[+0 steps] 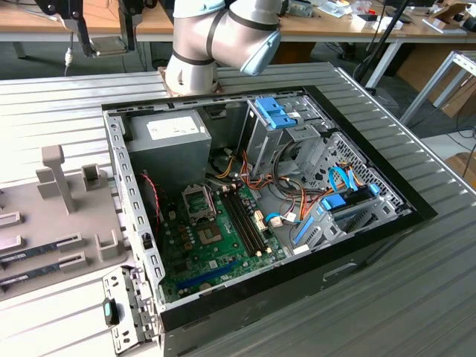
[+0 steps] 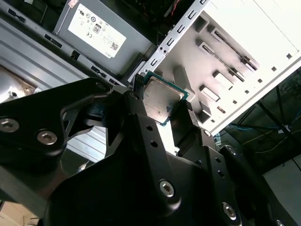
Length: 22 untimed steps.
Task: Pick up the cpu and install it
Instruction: 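Pick up the cpu and move it towards the insertion slot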
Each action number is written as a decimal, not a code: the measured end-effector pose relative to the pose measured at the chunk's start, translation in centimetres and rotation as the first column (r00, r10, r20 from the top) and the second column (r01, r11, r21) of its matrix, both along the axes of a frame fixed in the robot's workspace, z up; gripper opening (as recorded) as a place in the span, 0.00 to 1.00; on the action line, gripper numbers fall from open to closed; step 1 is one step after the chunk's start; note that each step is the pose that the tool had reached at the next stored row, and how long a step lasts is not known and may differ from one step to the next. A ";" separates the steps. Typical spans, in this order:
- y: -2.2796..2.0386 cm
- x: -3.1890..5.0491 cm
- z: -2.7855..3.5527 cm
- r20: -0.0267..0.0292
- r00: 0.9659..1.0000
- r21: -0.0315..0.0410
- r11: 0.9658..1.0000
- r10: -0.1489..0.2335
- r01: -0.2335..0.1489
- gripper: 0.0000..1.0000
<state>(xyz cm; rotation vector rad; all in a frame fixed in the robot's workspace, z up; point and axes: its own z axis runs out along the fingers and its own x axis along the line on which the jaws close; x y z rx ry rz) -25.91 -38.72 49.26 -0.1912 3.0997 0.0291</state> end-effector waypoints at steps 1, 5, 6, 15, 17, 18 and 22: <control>0.00 0.06 -0.03 0.000 1.000 0.000 1.000 0.000 0.000 0.47; 0.00 0.55 -0.30 0.000 1.000 0.000 1.000 0.000 0.000 0.47; 0.00 0.70 -0.41 0.000 1.000 0.000 1.000 0.000 0.000 0.47; 0.00 1.41 -0.91 0.000 1.000 0.000 1.000 0.000 0.000 0.47; 0.00 1.60 -1.04 0.000 1.000 0.000 1.000 0.000 0.000 0.47; 0.00 1.68 -1.08 0.000 1.000 0.000 1.000 0.000 0.000 0.47; 0.00 1.95 -1.24 0.000 1.000 0.000 1.000 0.000 0.000 0.47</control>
